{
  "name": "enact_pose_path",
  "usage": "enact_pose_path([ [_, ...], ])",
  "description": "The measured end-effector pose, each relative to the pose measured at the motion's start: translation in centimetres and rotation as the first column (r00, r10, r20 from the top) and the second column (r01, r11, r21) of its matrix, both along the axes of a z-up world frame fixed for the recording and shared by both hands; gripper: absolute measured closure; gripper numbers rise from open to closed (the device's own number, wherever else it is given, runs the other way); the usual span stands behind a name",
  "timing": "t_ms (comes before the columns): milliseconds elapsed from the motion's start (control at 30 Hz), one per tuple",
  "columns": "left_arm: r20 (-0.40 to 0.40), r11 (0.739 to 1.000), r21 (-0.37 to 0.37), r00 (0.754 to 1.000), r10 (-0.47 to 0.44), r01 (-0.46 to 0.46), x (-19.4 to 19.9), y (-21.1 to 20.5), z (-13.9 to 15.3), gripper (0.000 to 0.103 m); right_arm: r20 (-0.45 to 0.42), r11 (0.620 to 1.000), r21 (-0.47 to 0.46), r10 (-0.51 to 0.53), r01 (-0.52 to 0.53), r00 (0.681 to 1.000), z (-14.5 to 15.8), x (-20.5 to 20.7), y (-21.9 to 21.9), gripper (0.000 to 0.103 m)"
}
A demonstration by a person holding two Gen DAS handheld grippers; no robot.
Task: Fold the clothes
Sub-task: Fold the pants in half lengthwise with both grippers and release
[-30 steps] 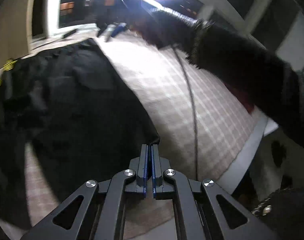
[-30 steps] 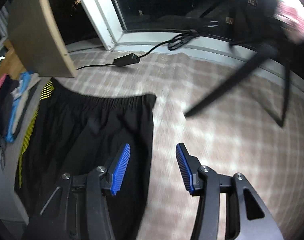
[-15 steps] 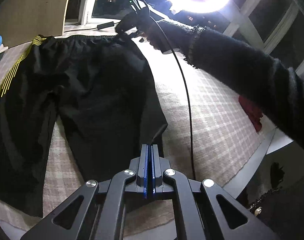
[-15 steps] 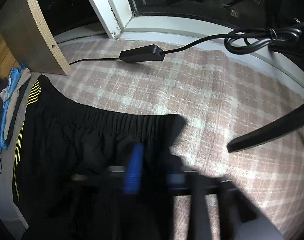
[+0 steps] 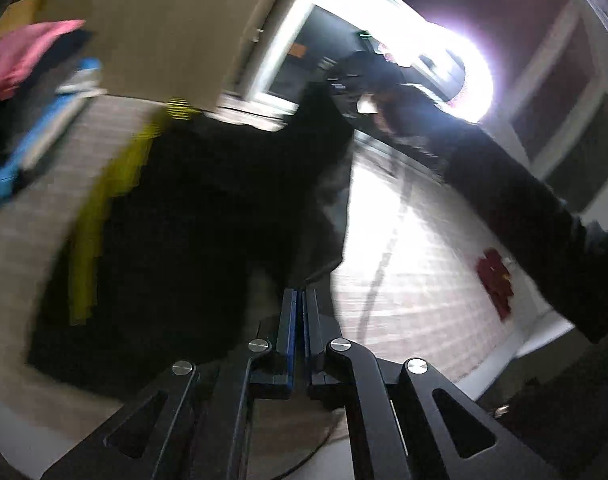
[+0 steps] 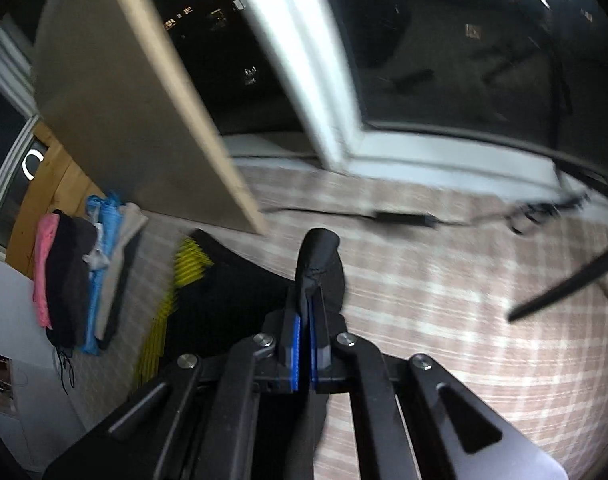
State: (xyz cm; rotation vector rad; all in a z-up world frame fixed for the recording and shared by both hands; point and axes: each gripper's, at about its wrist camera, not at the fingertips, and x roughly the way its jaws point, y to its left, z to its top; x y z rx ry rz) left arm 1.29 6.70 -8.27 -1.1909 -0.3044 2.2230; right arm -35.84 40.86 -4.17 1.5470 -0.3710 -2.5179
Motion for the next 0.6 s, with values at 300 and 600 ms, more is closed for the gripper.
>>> enact_pose_path([
  [300,0.093,0.995,-0.015,0.991,0.096,-0.095,-3.6,-10.6,-5.8,0.101,0.043,0.983,0.179,0.045,-0.052,0.998,-3.0,-5.4,-15.0,0.1],
  [600,0.135,0.997,0.023,0.988,0.068,-0.072,-4.5,-13.8,-8.1,0.101,0.087,0.96,0.277,0.019,-0.043,0.996,-7.1,-8.2,-21.0,0.1],
])
